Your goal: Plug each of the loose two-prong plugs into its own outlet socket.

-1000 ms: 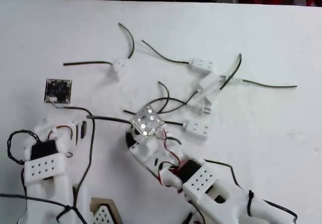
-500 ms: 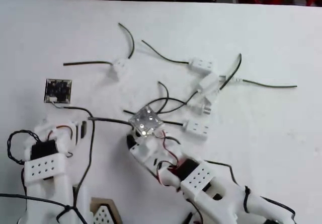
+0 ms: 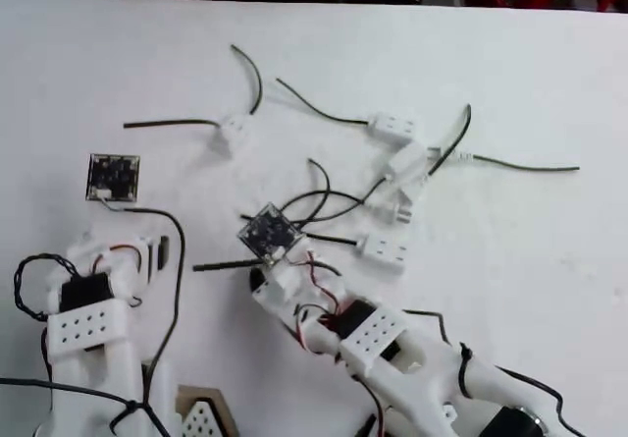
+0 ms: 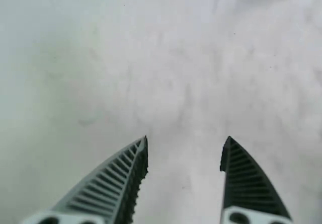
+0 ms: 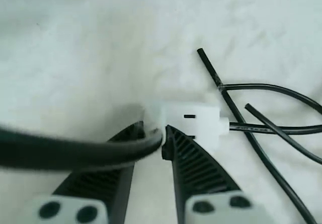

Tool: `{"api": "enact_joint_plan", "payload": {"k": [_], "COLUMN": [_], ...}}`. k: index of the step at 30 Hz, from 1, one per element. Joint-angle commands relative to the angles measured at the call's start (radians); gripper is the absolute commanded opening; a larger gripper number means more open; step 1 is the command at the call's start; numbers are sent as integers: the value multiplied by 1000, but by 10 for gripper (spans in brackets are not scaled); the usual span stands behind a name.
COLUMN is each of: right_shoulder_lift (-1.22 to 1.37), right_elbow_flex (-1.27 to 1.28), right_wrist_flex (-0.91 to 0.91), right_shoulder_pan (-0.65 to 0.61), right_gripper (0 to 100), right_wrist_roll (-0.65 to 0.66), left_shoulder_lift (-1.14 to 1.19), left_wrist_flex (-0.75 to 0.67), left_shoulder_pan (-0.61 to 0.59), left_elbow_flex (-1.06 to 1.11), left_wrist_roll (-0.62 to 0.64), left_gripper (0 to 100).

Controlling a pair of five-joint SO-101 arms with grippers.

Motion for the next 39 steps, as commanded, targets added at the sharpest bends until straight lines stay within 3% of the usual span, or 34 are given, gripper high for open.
{"api": "enact_joint_plan", "payload": {"k": [1,13,26,36,39], "right_shoulder_lift": [2,254,226,189,251], "right_elbow_flex": [-98,-293,-353,-555,-649], "right_wrist_flex": [91,213,237,228,225], "right_shoulder_pan": [15,-15,1,45,47], "right_gripper": [17,17,17,17,17], "right_wrist_roll": [18,20,20,18,-35], "left_shoulder_lift": [-22,-25,-27,-27,-27], "left_wrist_flex": [-18,-21,-25,-23,-23], "left_shoulder_pan": [-4,-58,-114,-165,-165], "left_elbow_flex": [-5,-8,-21,-29,-29], "left_wrist_roll": [9,11,51,54,54], "left_gripper": [238,238,238,238,238]}}
